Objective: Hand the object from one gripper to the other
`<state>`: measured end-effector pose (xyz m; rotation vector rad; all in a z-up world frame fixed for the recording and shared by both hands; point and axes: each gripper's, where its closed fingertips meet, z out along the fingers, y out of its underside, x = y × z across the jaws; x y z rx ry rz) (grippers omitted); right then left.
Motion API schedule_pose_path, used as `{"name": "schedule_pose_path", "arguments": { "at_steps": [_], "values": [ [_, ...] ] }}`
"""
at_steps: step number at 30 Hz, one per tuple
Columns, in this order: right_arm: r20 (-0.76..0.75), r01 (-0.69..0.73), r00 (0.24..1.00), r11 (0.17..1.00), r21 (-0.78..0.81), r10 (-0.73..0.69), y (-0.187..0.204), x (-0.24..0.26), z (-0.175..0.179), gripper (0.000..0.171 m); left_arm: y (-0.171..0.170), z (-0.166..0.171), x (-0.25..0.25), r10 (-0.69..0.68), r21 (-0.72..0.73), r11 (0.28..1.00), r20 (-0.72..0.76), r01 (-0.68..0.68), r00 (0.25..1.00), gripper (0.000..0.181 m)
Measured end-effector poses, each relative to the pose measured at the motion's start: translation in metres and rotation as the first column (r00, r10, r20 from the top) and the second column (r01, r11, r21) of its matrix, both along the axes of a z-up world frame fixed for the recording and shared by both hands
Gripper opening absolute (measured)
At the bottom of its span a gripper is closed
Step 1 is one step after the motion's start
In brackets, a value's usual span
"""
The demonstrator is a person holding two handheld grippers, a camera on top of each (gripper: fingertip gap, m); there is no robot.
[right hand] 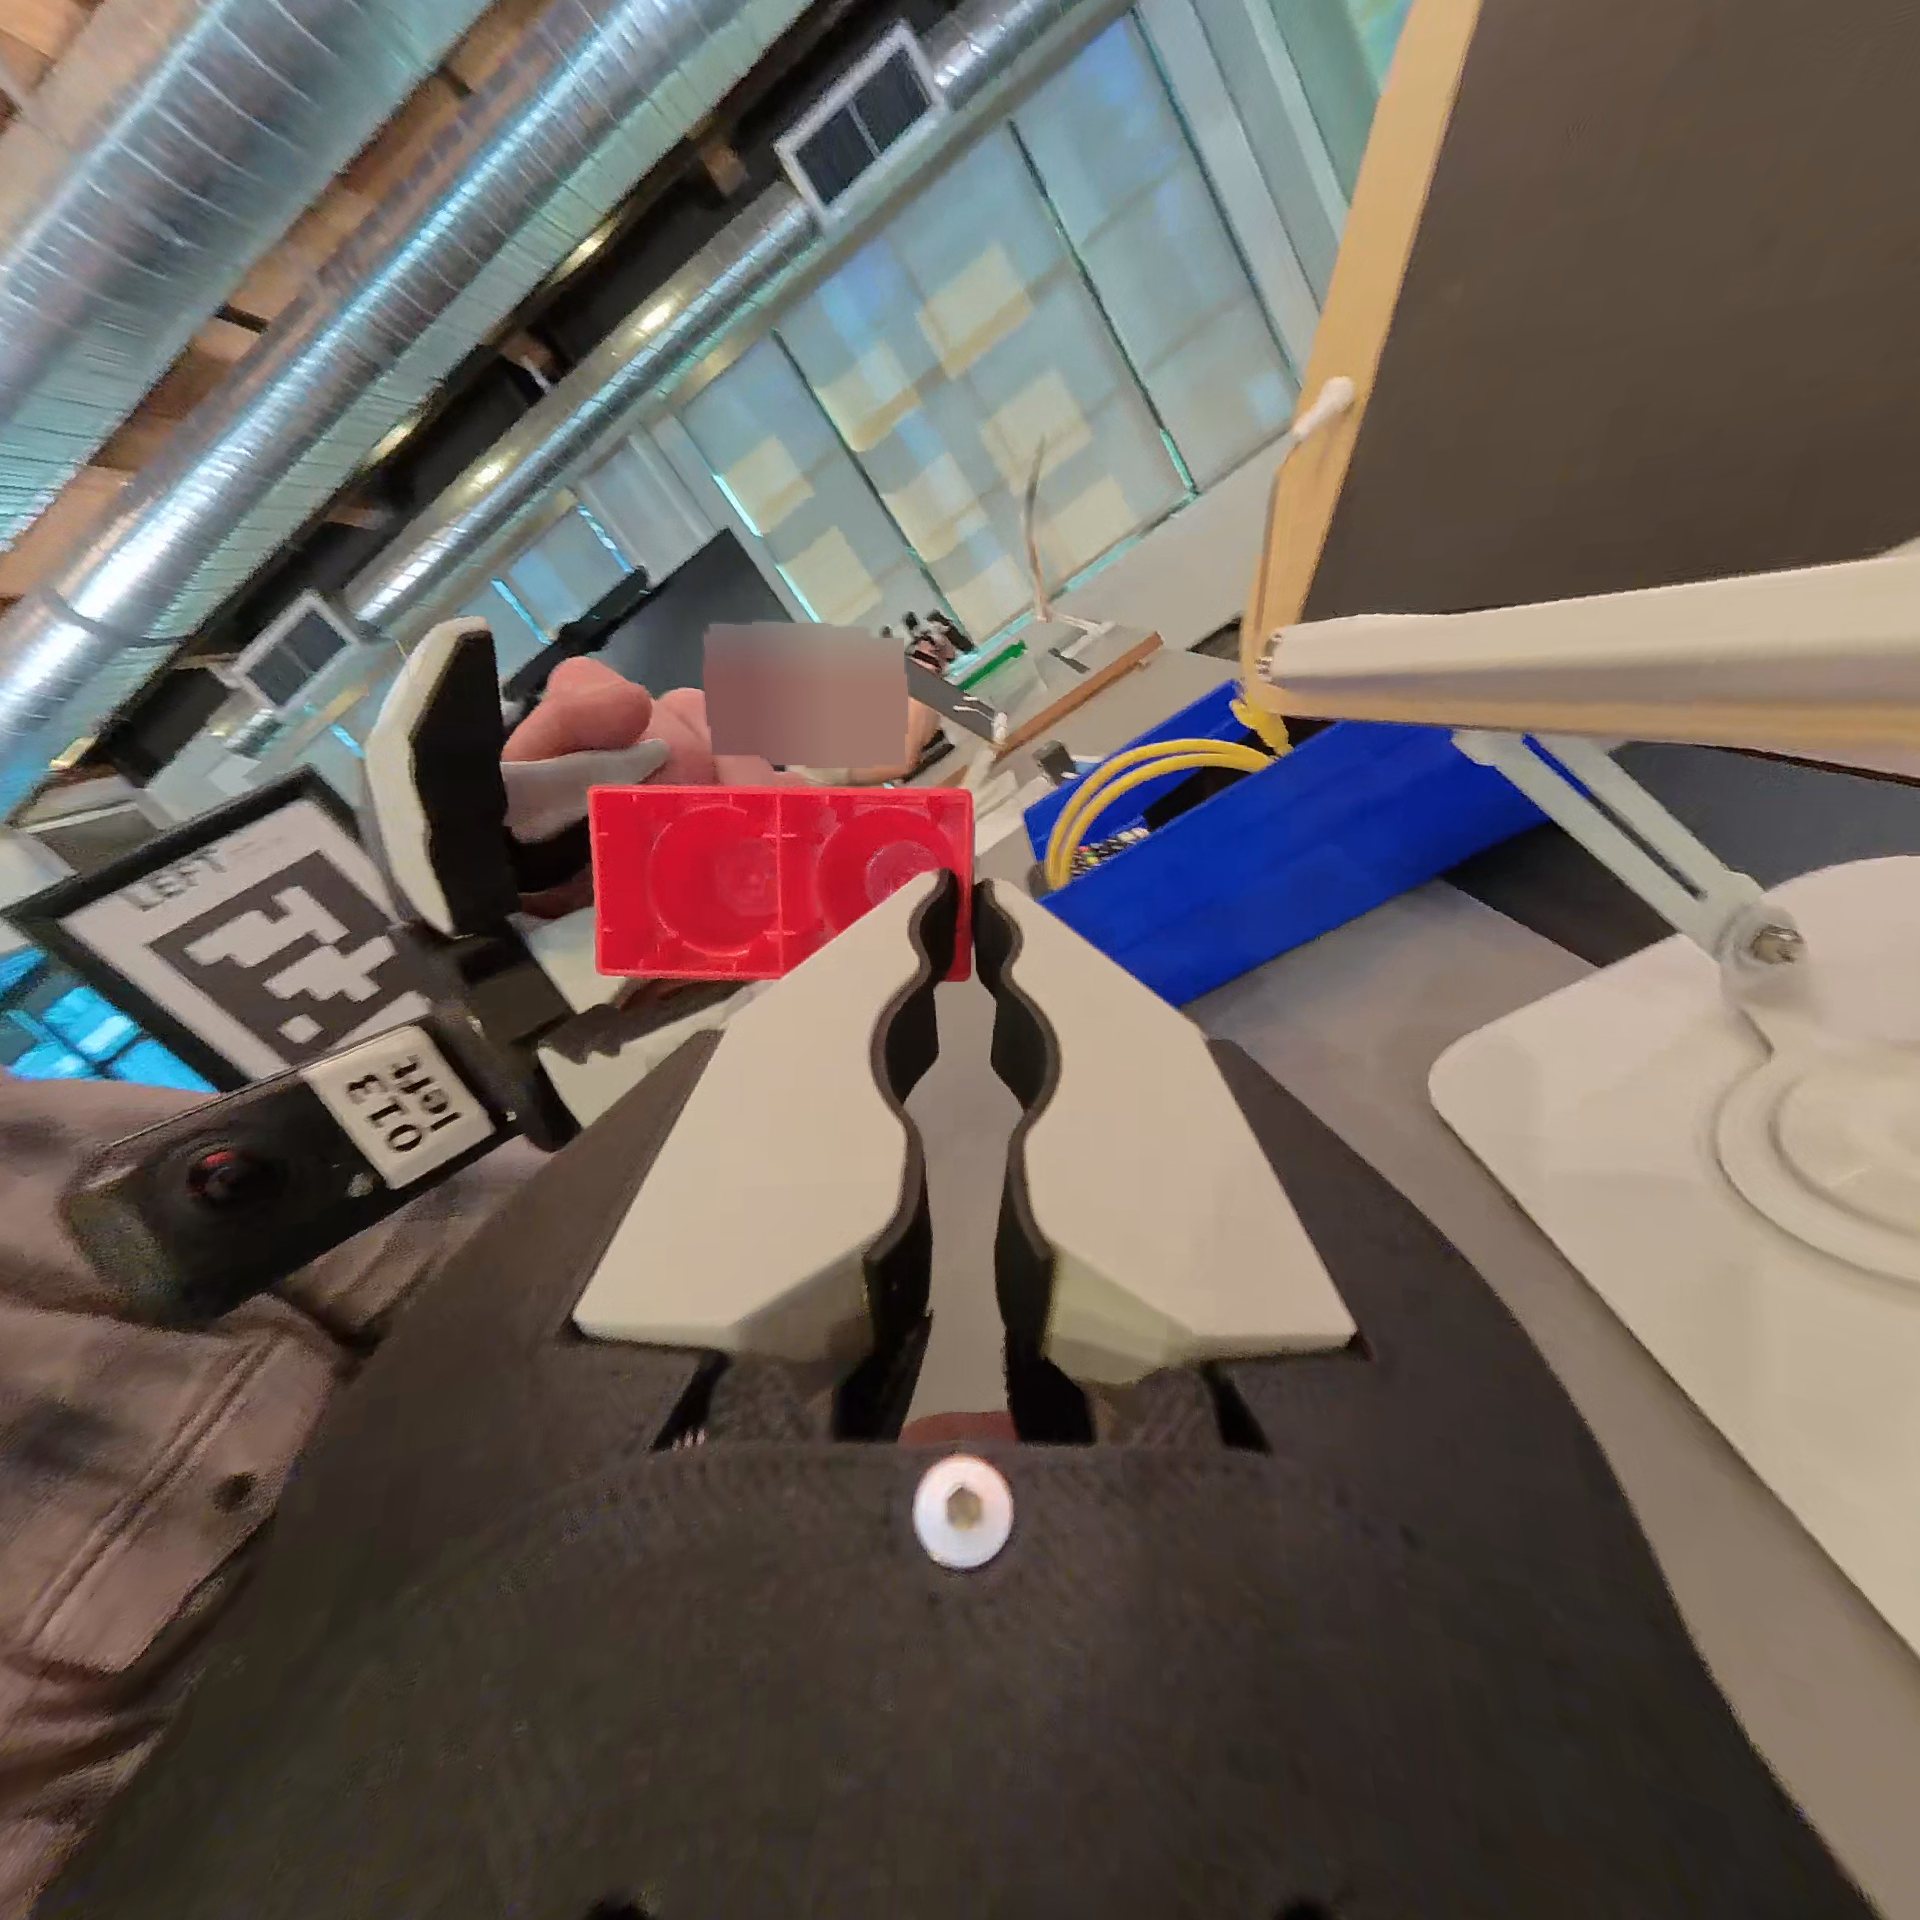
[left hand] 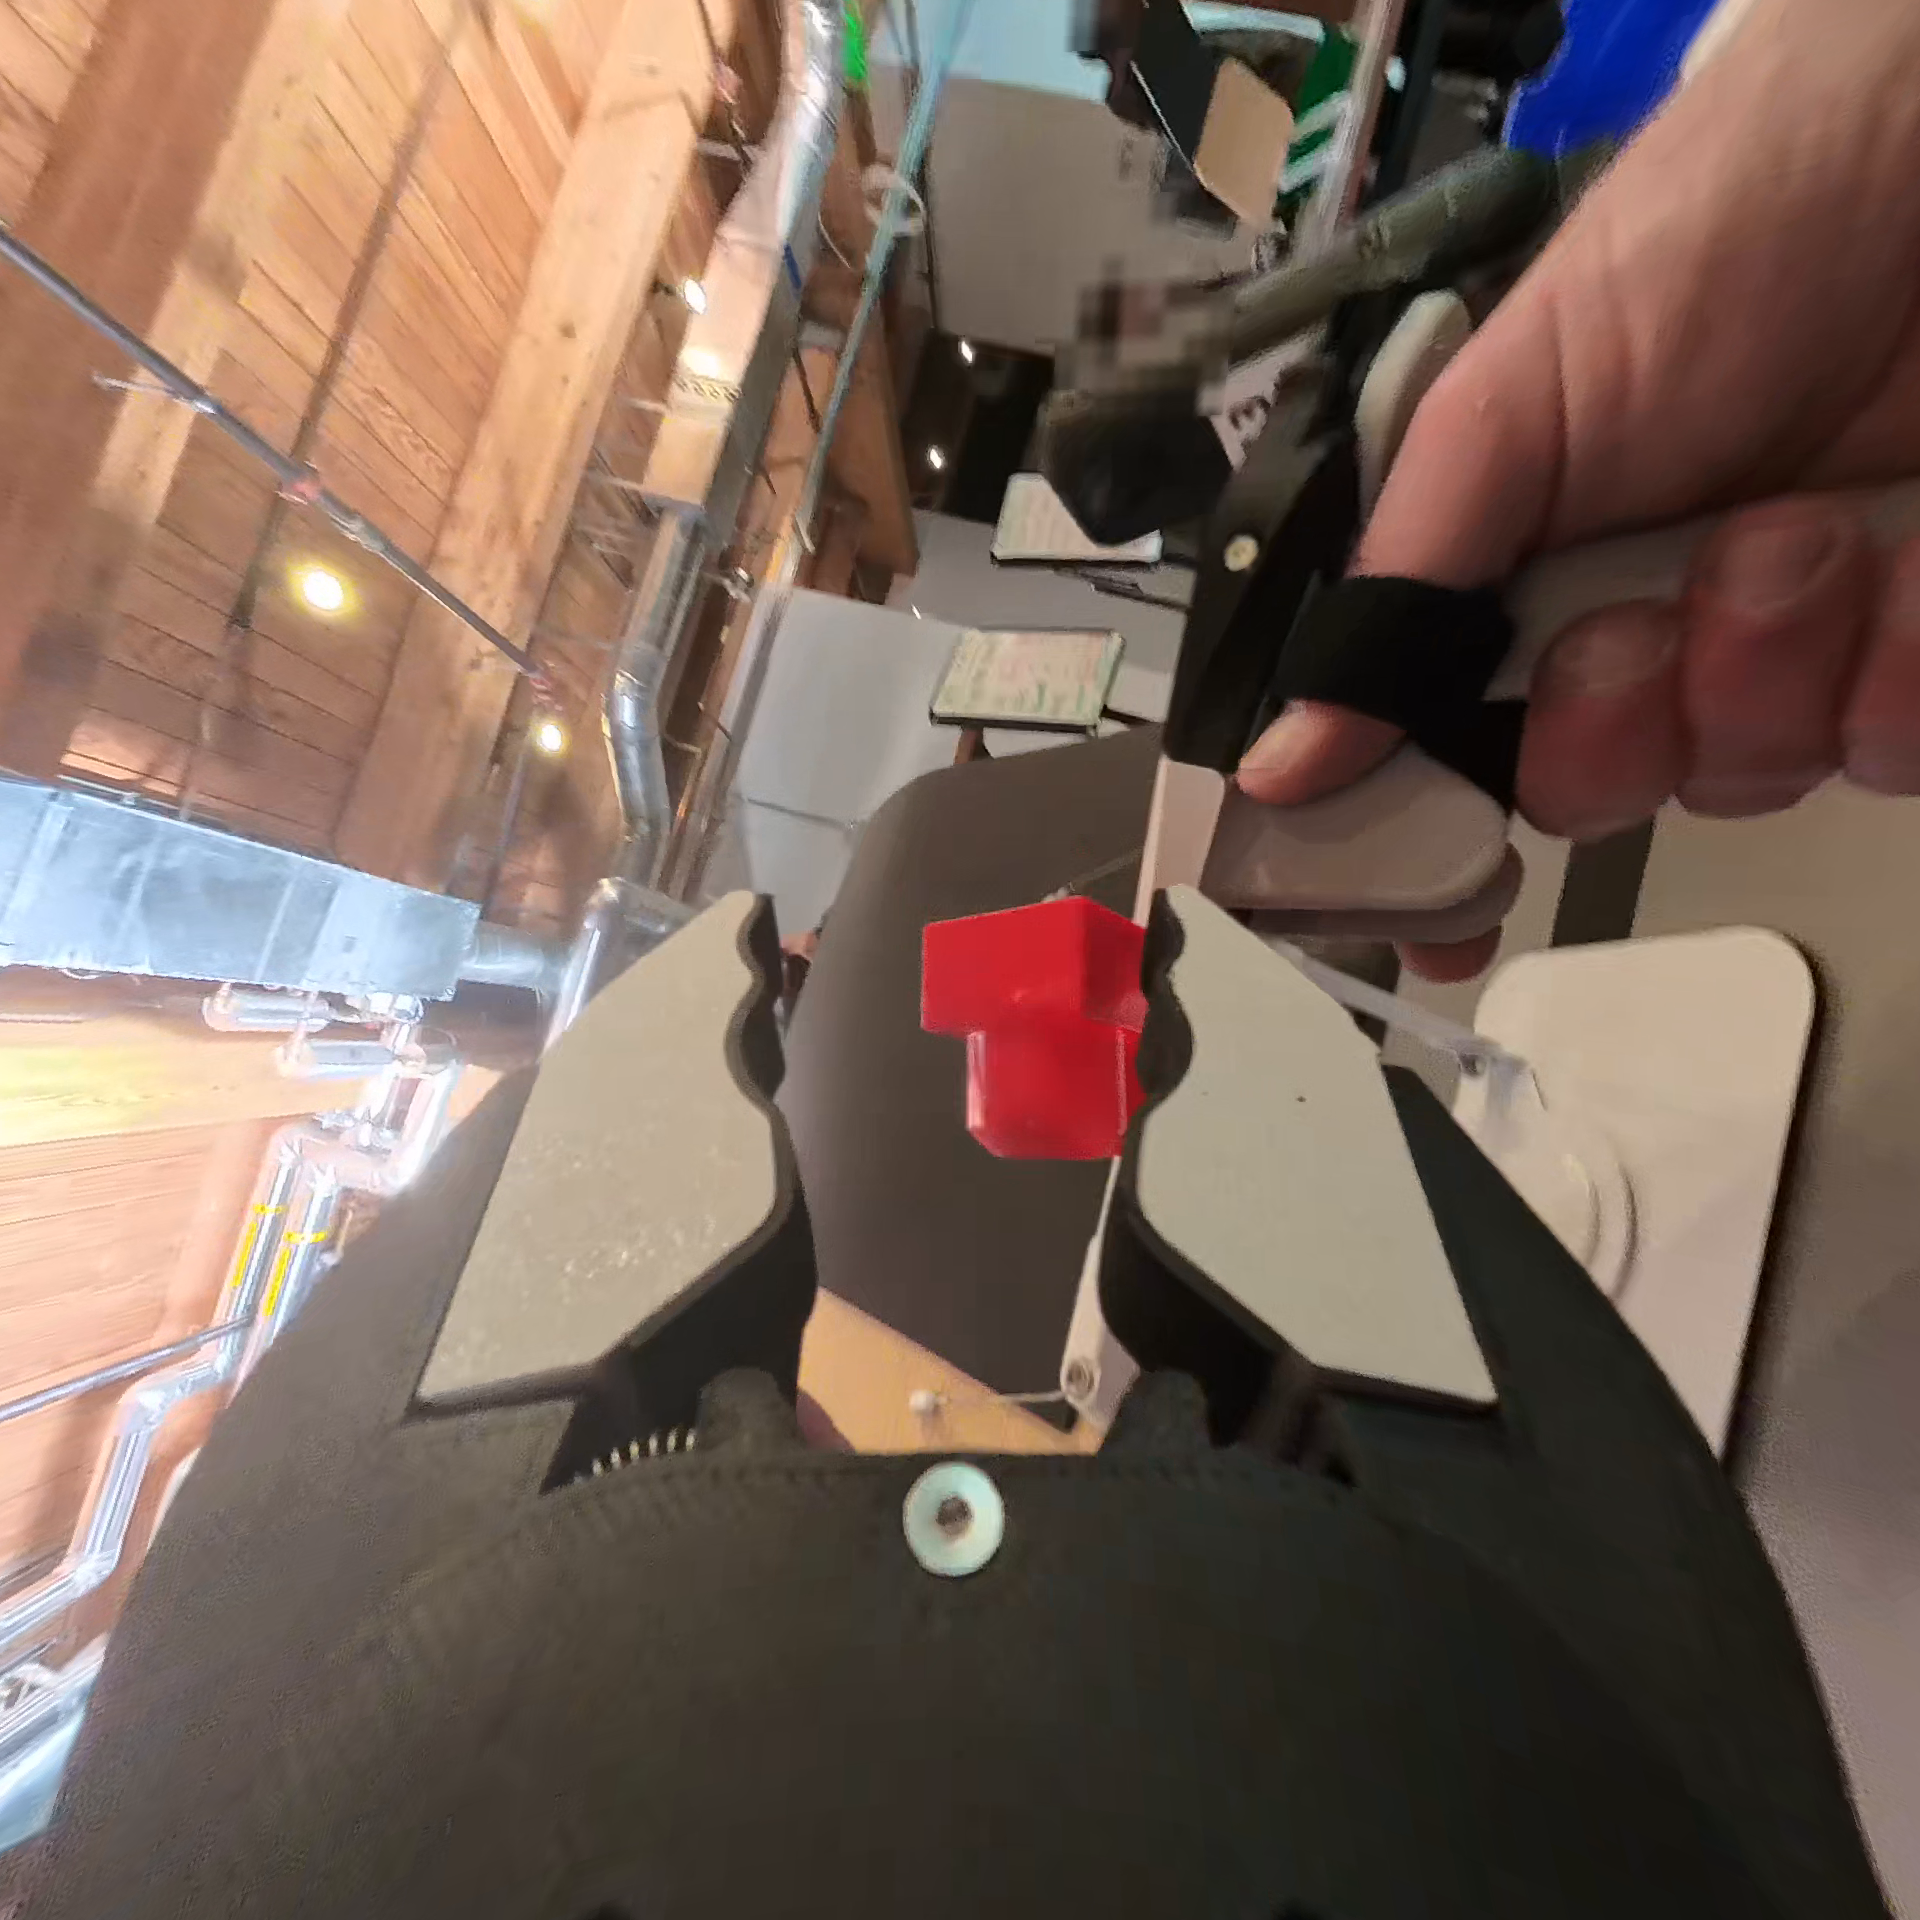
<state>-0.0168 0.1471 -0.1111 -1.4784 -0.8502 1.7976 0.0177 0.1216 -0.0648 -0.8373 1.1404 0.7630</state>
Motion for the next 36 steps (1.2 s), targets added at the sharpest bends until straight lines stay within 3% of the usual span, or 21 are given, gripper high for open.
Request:
{"name": "schedule_pose_path", "arguments": {
  "at_steps": [12,19,21,24,31,36],
  "values": [
    [0.1,0.211,0.966,0.953,0.219,-0.237,0.019,-0.004,-0.003,0.0,0.03,-0.028,-0.02,0.158,-0.187,0.97,0.009,-0.154,0.987,0.046],
    [0.093,0.258,0.953,0.933,0.25,-0.288,0.024,-0.001,0.003,0.002,0.029,-0.027,-0.017,0.14,-0.143,0.98,0.017,-0.136,0.99,0.039],
    [0.113,0.273,0.943,0.922,0.273,-0.313,0.026,-0.001,0.003,0.024,0.031,-0.026,-0.02,0.151,-0.141,0.979,0.031,-0.145,0.988,0.038],
    [0.117,0.306,0.927,0.899,0.314,-0.357,0.031,0.003,0.006,0.038,0.031,-0.024,-0.023,0.136,-0.194,0.974,0.082,-0.118,0.987,0.038],
    [0.085,0.32,0.917,0.844,0.43,-0.391,0.029,0.019,0.022,0.04,0.027,-0.023,-0.025,0.079,-0.321,0.947,0.152,-0.026,0.985,0.038],
    [0.064,0.284,0.928,0.806,0.52,-0.368,0.021,0.033,0.03,0.039,0.015,-0.025,-0.023,0.0,-0.509,0.849,0.265,0.14,0.964,0.038]
  ]
}}
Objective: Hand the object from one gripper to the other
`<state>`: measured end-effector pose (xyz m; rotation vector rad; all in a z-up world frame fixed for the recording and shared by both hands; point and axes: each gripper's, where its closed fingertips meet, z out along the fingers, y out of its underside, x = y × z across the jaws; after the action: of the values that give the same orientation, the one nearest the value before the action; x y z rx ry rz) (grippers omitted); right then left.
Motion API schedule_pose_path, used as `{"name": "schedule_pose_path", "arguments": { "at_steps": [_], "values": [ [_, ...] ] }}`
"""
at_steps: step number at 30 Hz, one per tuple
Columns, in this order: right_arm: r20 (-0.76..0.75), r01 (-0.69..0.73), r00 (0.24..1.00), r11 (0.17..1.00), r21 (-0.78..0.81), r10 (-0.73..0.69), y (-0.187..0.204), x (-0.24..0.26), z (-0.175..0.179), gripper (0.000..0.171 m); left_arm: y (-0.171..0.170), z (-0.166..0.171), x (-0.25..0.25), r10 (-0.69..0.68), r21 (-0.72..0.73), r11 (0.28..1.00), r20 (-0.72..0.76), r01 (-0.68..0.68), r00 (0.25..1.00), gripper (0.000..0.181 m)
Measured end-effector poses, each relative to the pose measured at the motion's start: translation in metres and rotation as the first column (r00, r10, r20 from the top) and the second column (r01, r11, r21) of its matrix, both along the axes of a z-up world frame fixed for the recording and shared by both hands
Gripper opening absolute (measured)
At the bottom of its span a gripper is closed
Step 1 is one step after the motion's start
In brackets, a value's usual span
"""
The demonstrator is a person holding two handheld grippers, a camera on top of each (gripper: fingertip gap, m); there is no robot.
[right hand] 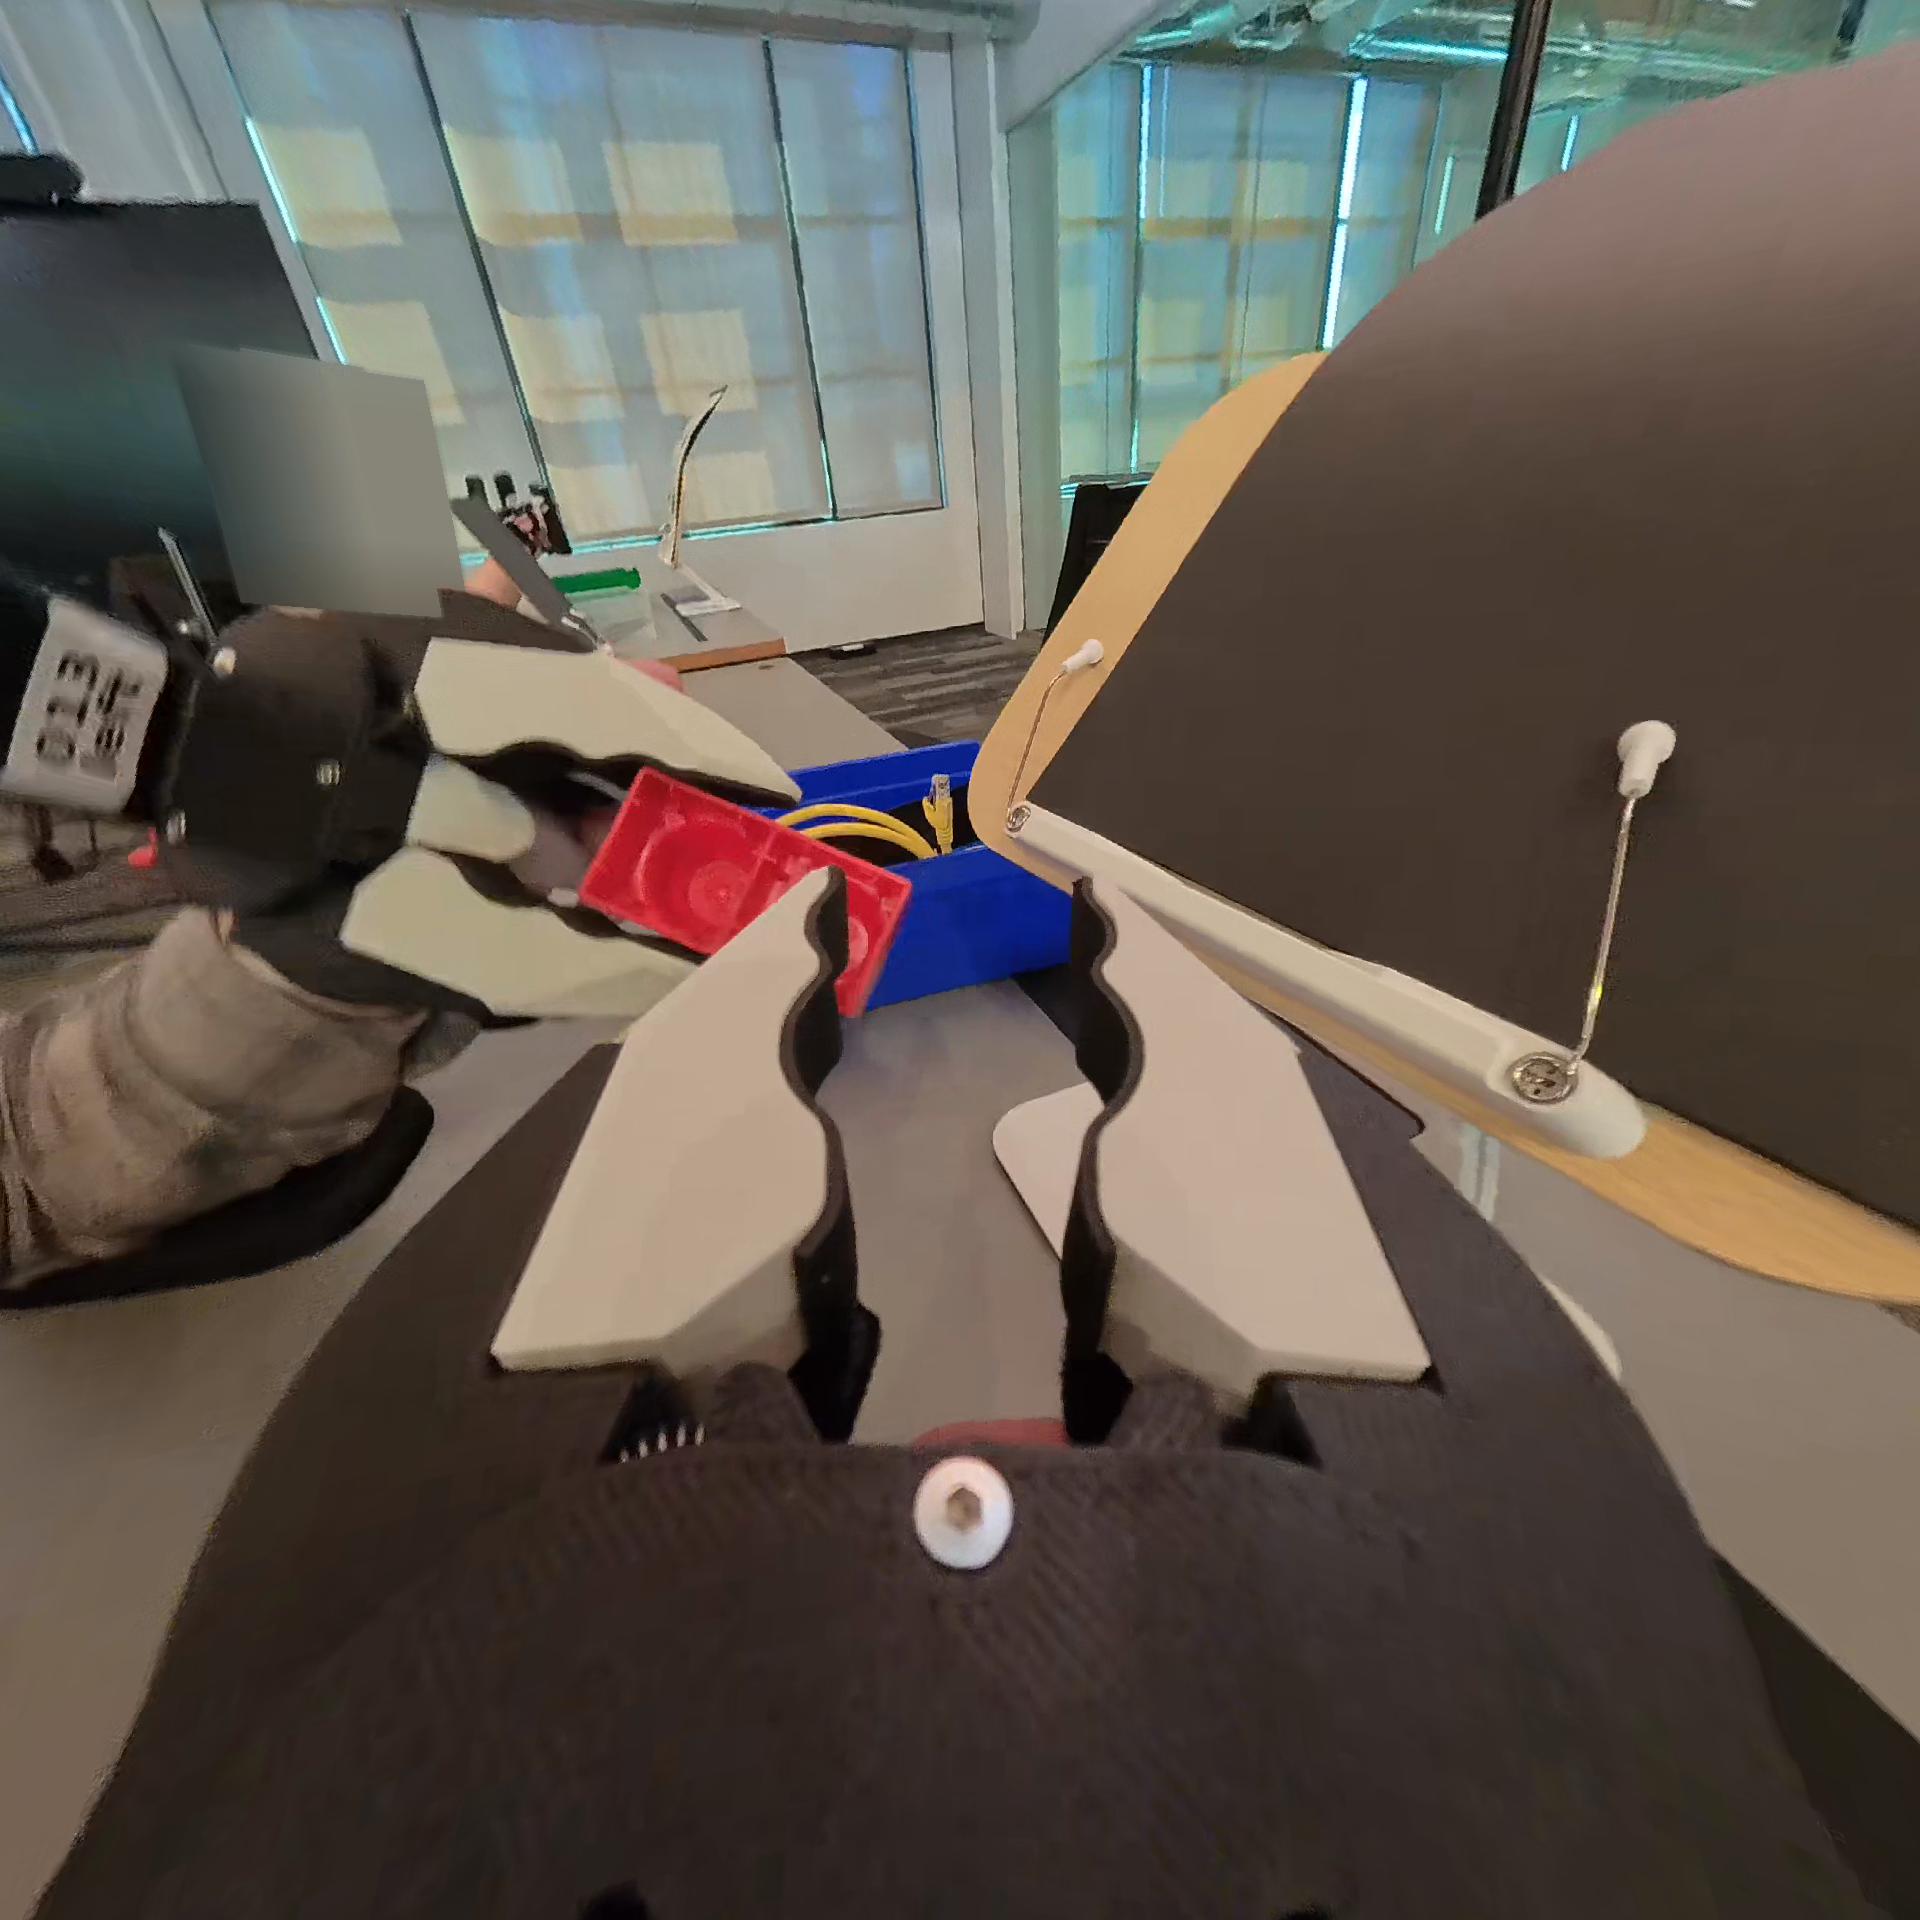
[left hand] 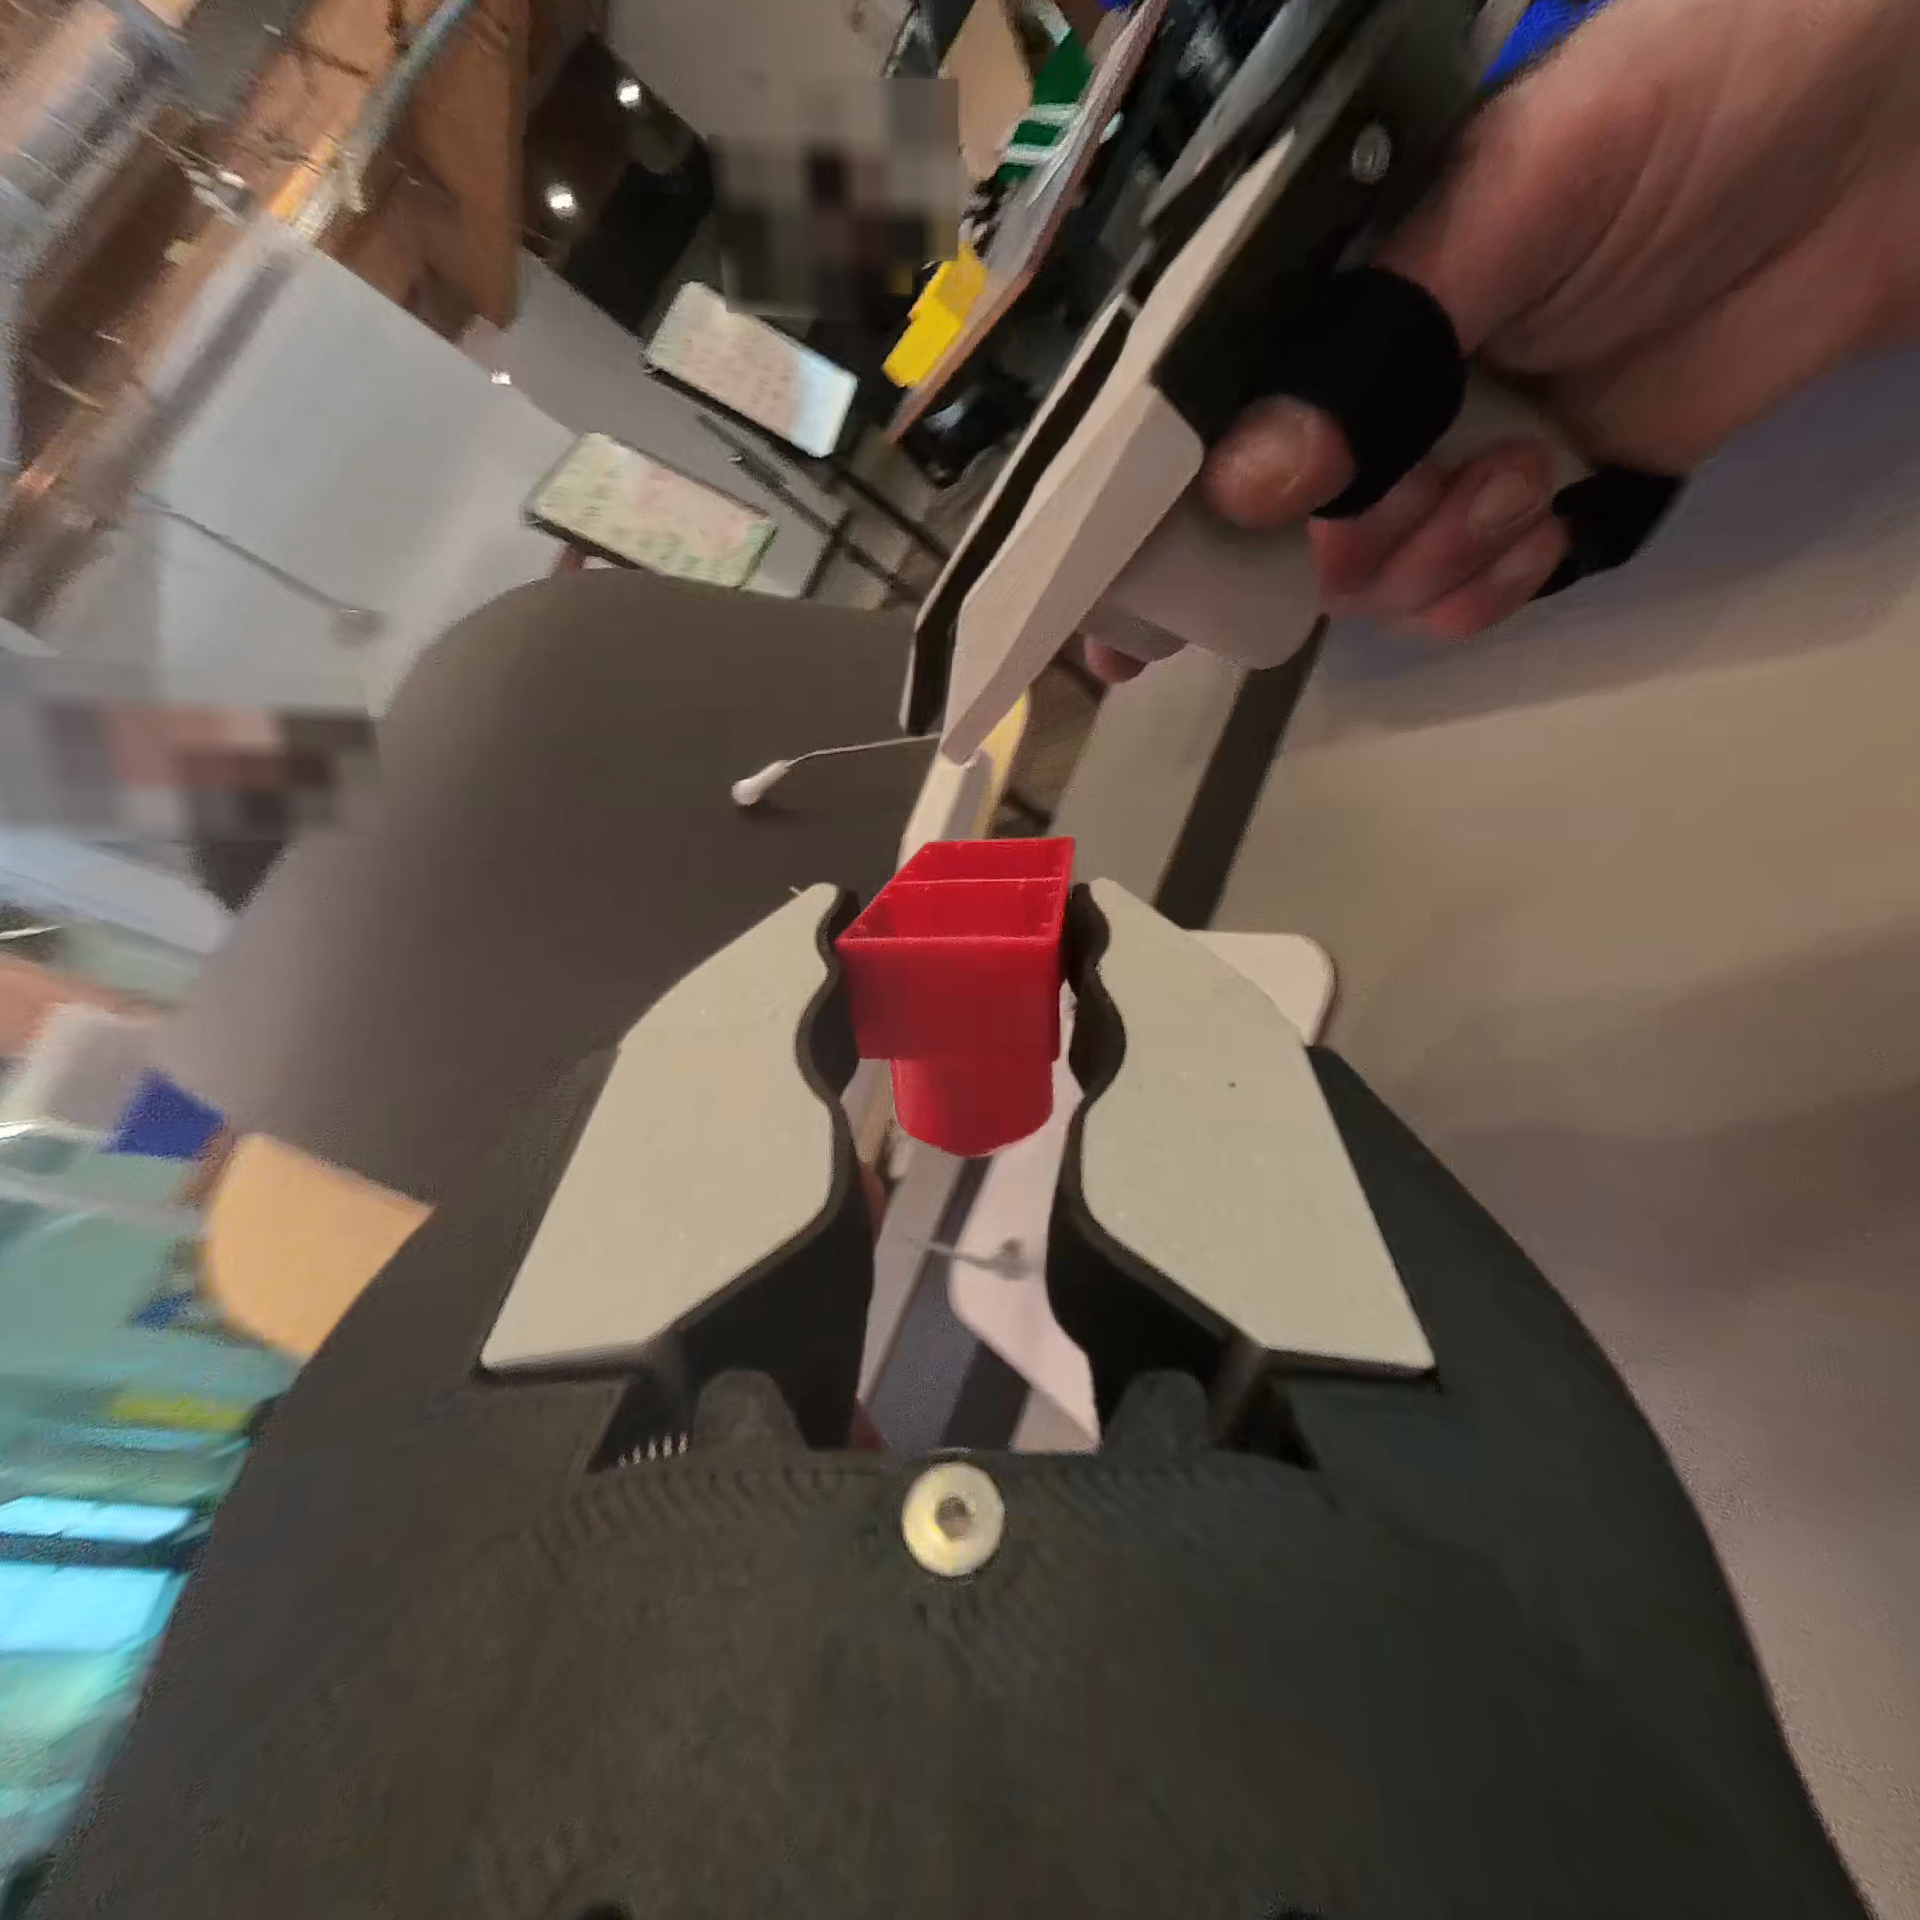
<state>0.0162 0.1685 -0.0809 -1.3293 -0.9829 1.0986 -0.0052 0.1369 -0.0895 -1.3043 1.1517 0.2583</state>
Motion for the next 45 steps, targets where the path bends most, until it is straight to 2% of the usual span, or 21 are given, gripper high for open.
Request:
{"name": "schedule_pose_path", "arguments": {
  "at_steps": [2,4,7,11,15,20,25,29,34,40,42,45],
  "values": [
    [0.003,-0.038,0.999,0.998,0.048,0.038,-0.007,0.005,0.002,0.038,-0.011,-0.002,0.003,-0.088,-0.139,0.985,0.08,0.099,0.993,0.038],
    [0.003,-0.083,0.997,0.99,0.112,0.083,-0.018,0.01,0.007,0.037,-0.027,-0.003,0.007,-0.191,-0.274,0.932,0.18,0.236,0.965,0.038],
    [0.041,-0.162,0.987,0.953,0.256,0.157,-0.042,0.016,0.013,0.032,-0.057,-0.003,0.012,-0.344,-0.408,0.791,0.321,0.456,0.883,0.038],
    [0.162,-0.301,0.953,0.855,0.421,0.256,-0.084,0.019,0.014,0.029,-0.089,-0.008,0.012,-0.473,-0.501,0.55,0.473,0.669,0.743,0.037],
    [0.349,-0.443,0.889,0.747,0.496,0.296,-0.123,0.012,0.003,0.019,-0.113,-0.022,0.01,-0.538,-0.558,0.336,0.547,0.759,0.641,0.037],
    [0.572,-0.593,0.772,0.638,0.492,0.276,-0.164,-0.011,-0.018,0.013,-0.134,-0.035,0.008,-0.599,-0.584,0.173,0.577,0.793,0.555,0.037],
    [0.74,-0.663,0.646,0.617,0.425,0.185,-0.17,-0.029,-0.054,0.009,-0.142,-0.04,0.007,-0.613,-0.592,0.108,0.593,0.799,0.522,0.037],
    [0.771,-0.689,0.611,0.6,0.407,0.178,-0.174,-0.036,-0.064,0.007,-0.147,-0.045,0.005,-0.624,-0.614,0.083,0.582,0.785,0.521,0.037],
    [0.786,-0.699,0.593,0.596,0.395,0.175,-0.176,-0.035,-0.066,0.002,-0.151,-0.046,0.007,-0.634,-0.613,0.064,0.585,0.787,0.507,0.037],
    [0.774,-0.69,0.613,0.583,0.429,0.155,-0.176,-0.038,-0.061,0.001,-0.152,-0.04,0.006,-0.625,-0.588,0.05,0.612,0.807,0.484,0.038],
    [0.759,-0.677,0.632,0.59,0.44,0.159,-0.174,-0.039,-0.057,0.001,-0.149,-0.035,0.007,-0.611,-0.565,0.058,0.631,0.823,0.477,0.04],
    [0.729,-0.652,0.663,0.613,0.447,0.173,-0.169,-0.04,-0.052,0.0,-0.141,-0.029,0.009,-0.587,-0.537,0.107,0.645,0.837,0.489,0.047]
  ]
}}
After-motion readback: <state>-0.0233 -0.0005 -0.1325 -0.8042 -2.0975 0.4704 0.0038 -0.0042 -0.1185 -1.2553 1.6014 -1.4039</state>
